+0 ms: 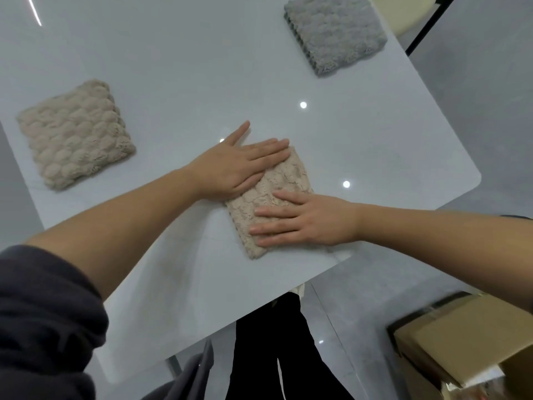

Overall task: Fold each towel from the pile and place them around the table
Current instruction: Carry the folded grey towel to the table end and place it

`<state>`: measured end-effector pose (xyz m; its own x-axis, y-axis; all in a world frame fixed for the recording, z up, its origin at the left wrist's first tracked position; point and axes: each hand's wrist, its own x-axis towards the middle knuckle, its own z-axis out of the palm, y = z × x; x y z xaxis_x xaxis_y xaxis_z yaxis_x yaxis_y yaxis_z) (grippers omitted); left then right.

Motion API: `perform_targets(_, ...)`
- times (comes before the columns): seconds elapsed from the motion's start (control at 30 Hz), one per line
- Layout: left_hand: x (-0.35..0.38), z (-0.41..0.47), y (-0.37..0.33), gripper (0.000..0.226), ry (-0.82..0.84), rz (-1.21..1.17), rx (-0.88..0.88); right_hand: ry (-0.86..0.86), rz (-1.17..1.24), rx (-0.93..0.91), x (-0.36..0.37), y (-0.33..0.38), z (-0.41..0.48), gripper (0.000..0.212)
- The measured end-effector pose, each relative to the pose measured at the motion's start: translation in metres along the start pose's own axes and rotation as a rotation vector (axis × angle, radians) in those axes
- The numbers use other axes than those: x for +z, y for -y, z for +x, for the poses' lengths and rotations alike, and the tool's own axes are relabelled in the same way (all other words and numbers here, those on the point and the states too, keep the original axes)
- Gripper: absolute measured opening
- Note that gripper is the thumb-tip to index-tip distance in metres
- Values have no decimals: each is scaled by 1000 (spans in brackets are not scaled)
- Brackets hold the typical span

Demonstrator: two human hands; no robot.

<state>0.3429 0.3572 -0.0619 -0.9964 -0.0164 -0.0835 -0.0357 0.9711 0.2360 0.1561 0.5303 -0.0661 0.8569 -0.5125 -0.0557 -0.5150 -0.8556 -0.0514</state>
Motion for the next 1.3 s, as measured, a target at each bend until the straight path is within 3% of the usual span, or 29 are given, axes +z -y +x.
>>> perform_targets(0.27,2,-2,-3,55,-8,11,-7,-37,136,66,-8,-2,8,47)
perform_targets(0.37,-6,-14,-21,56,-157,11,-279,-74,190,198,-20,8,1,47)
perform_targets(0.5,-16,-22,-78,61,-379,-96,-726,-158,236,672,-33,16,-3,54)
perform_targets(0.57,-4,-13,-108,62,-374,-131,-816,-150,250,868,-30,19,12,57)
perform_targets(0.67,21,-5,-127,61,-308,-155,-915,-69,263,970,-21,18,31,59)
perform_targets(1.0,30,-8,-122,63,-206,-96,-932,-28,207,975,-11,21,34,59)
perform_targets(1.3,6,-7,-134,64,-204,-93,-803,-5,274,955,-34,21,18,60)
